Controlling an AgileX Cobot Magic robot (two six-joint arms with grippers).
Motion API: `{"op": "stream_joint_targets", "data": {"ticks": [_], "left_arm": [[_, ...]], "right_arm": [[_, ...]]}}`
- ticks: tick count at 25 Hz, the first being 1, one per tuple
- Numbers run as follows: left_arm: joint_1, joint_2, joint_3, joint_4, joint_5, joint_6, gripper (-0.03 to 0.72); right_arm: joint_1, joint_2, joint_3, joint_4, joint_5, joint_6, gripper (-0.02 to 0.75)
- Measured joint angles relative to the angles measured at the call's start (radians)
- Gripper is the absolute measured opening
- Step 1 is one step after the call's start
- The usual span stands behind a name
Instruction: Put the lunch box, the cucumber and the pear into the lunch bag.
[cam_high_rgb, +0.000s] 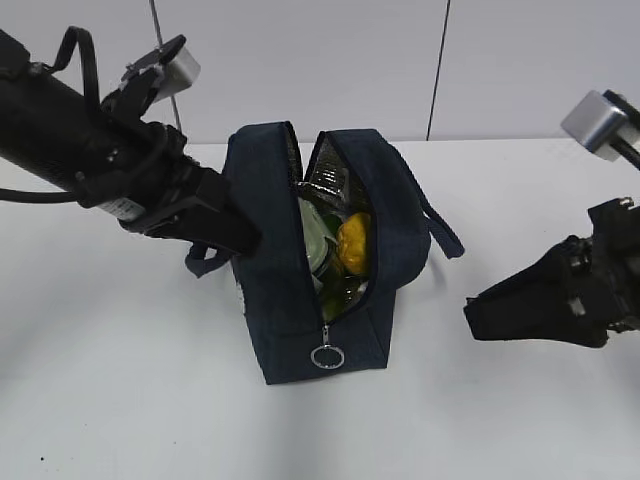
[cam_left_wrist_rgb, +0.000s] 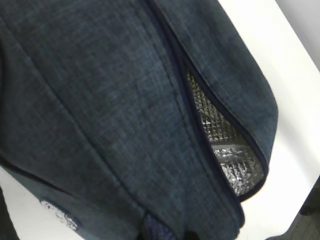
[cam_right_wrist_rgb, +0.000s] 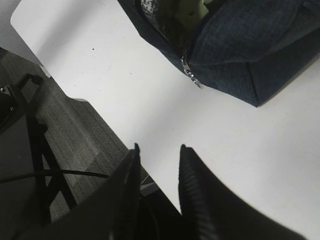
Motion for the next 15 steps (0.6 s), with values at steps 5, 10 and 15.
{"op": "stream_joint_targets", "data": {"ticks": [5, 10, 15], "left_arm": [[0.000, 0.005, 0.000, -0.015, -0.033, 0.000, 0.009], [0.000, 0.006, 0.000, -0.018, -0.048, 0.000, 0.004], [-0.001, 0.006, 0.000, -0.025, -0.065, 0.000, 0.002]], "right_arm": [[0.000, 0.013, 0.007, 0.020, -0.009, -0.112, 0.219], [0.000, 0.099, 0.007, 0.026, -0.016, -0.124, 0.220], [0.000, 0.231, 0.007, 0.084, -0.024, -0.157, 0.219]]}}
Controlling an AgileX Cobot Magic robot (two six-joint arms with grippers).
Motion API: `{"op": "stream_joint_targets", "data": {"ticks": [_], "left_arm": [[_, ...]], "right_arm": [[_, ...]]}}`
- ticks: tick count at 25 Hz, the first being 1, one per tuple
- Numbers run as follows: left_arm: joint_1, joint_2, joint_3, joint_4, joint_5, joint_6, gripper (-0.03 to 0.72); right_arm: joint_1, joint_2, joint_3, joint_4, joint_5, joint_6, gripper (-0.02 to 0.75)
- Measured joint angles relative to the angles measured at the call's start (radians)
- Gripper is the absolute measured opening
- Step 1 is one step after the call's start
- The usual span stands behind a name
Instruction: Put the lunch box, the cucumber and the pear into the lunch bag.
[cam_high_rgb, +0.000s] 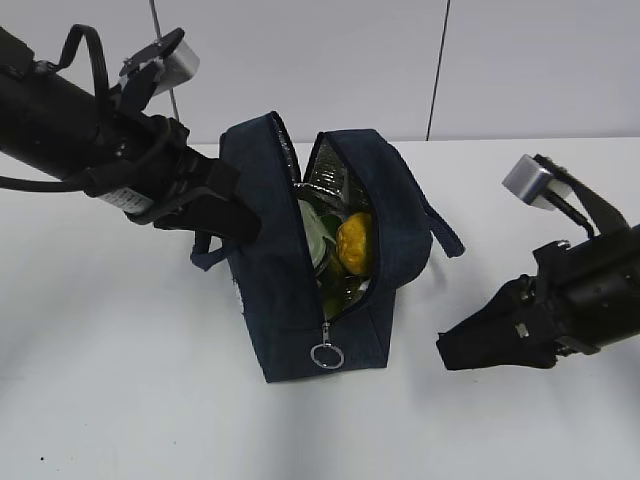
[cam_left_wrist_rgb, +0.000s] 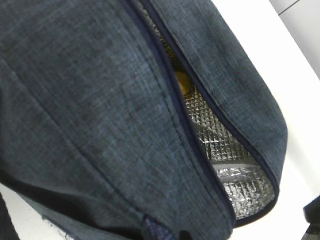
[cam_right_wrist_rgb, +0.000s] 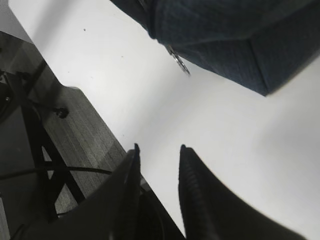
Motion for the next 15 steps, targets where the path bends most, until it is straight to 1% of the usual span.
{"op": "stream_joint_targets", "data": {"ticks": [2, 6, 8, 13, 15], "left_arm": [[0.000, 0.000, 0.000, -0.001, -0.005, 0.000, 0.002], [0.000, 0.000, 0.000, -0.003, -0.024, -0.001, 0.002], [0.000, 0.000, 0.000, -0.009, -0.038, -0.001, 0.002], [0.000, 0.000, 0.000, -0.026, -0.063, -0.001, 0.001], [0.000, 0.000, 0.000, -0.028, -0.075, -0.001, 0.001]], "right_arm": [[0.000, 0.033, 0.000, 0.069, 0.014, -0.087, 0.219], [0.000, 0.047, 0.009, 0.260, 0.044, -0.300, 0.219], [0.000, 0.047, 0.031, 0.338, 0.045, -0.426, 0.220], [0.000, 0.048, 0.107, 0.501, 0.045, -0.719, 0.226], [0.000, 0.056, 0.126, 0.532, 0.045, -0.810, 0.236]]}}
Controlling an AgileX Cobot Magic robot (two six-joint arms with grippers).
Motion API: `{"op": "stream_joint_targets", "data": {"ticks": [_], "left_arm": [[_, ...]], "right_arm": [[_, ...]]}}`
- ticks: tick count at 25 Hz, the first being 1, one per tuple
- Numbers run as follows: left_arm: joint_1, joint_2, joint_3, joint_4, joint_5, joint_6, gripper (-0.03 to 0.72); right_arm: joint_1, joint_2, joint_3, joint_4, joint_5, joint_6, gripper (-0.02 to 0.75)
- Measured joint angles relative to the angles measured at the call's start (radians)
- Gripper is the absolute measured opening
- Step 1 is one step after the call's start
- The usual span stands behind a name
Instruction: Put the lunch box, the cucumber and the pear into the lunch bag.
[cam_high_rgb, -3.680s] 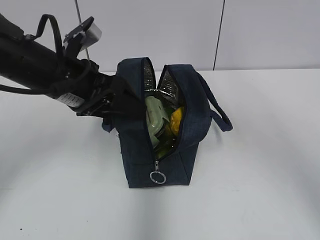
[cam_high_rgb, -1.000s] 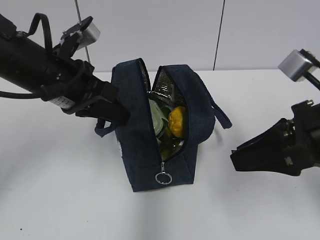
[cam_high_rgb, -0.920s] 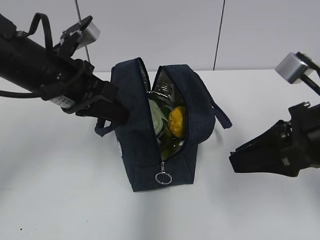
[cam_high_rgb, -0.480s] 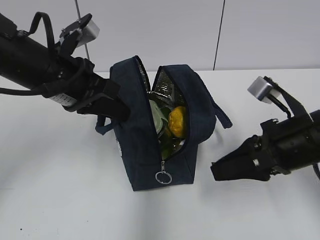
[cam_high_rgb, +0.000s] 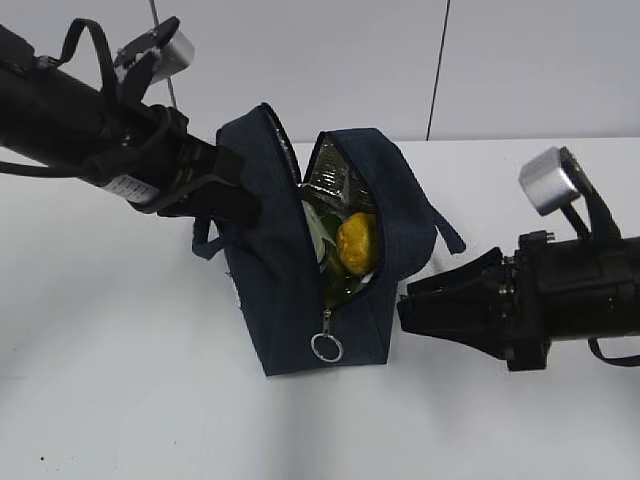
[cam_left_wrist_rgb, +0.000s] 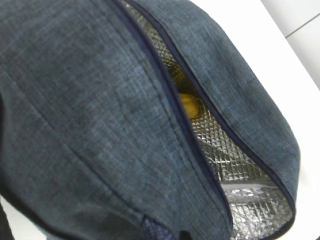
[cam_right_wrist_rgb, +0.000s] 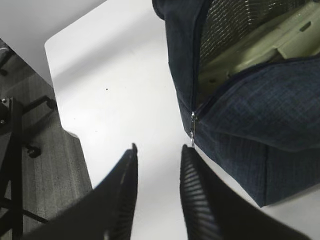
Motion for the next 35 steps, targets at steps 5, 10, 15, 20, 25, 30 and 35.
{"op": "stream_joint_targets", "data": {"ticks": [5, 10, 15, 20, 25, 30, 35], "left_arm": [[0.000, 0.000, 0.000, 0.000, -0.012, 0.000, 0.001], [0.000, 0.000, 0.000, 0.000, -0.014, 0.000, 0.001], [0.000, 0.000, 0.000, 0.008, -0.014, 0.000, 0.001], [0.000, 0.000, 0.000, 0.008, -0.013, 0.000, 0.001], [0.000, 0.000, 0.000, 0.009, -0.012, 0.000, 0.001], [0.000, 0.000, 0.000, 0.009, -0.011, 0.000, 0.001], [0.000, 0.000, 0.000, 0.009, -0.011, 0.000, 0.001]], "right_arm": [[0.000, 0.057, 0.008, 0.019, 0.013, -0.115, 0.246], [0.059, 0.151, 0.008, 0.068, 0.017, -0.192, 0.351], [0.105, 0.251, 0.008, 0.139, 0.017, -0.339, 0.389], [0.108, 0.318, -0.009, 0.153, 0.001, -0.371, 0.391], [0.108, 0.358, -0.056, 0.155, -0.018, -0.380, 0.391], [0.108, 0.409, -0.096, 0.158, -0.017, -0.385, 0.392], [0.114, 0.429, -0.118, 0.159, -0.015, -0.385, 0.393]]}}
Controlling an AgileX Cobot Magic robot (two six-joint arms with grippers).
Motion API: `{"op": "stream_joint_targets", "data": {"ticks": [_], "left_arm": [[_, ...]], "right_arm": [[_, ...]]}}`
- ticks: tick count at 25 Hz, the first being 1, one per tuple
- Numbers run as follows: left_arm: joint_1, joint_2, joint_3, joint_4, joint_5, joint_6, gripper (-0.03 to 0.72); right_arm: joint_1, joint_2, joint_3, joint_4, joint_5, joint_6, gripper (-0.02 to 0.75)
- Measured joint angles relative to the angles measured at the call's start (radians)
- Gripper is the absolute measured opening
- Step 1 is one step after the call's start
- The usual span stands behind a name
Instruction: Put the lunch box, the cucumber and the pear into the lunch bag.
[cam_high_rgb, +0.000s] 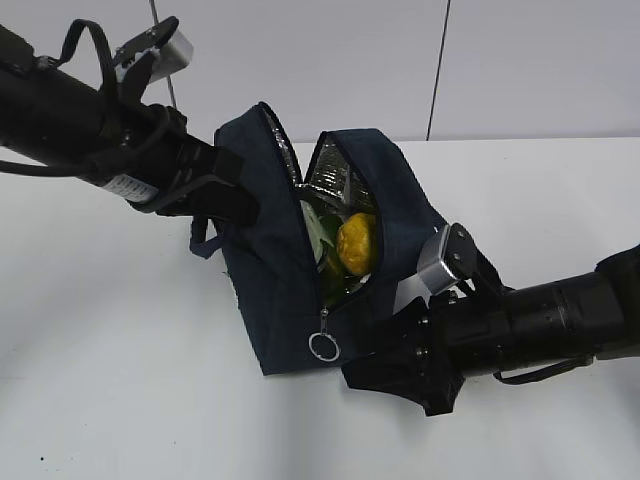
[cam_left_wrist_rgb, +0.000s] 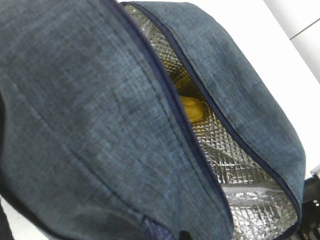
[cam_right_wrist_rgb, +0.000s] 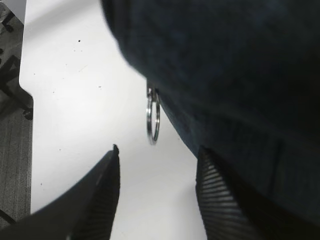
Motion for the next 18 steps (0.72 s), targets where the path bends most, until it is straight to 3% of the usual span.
{"op": "stream_joint_targets", "data": {"ticks": [6, 13, 18], "left_arm": [[-0.001, 0.000, 0.000, 0.000, 0.000, 0.000, 0.001], [-0.001, 0.000, 0.000, 0.000, 0.000, 0.000, 0.001], [-0.001, 0.000, 0.000, 0.000, 0.000, 0.000, 0.001]], "right_arm": [[0.065, 0.031, -0.033, 0.000, 0.000, -0.002, 0.393], [0.076, 0.036, -0.073, 0.000, -0.003, 0.028, 0.389], [0.076, 0.036, -0.091, 0.000, -0.024, 0.060, 0.296]]}}
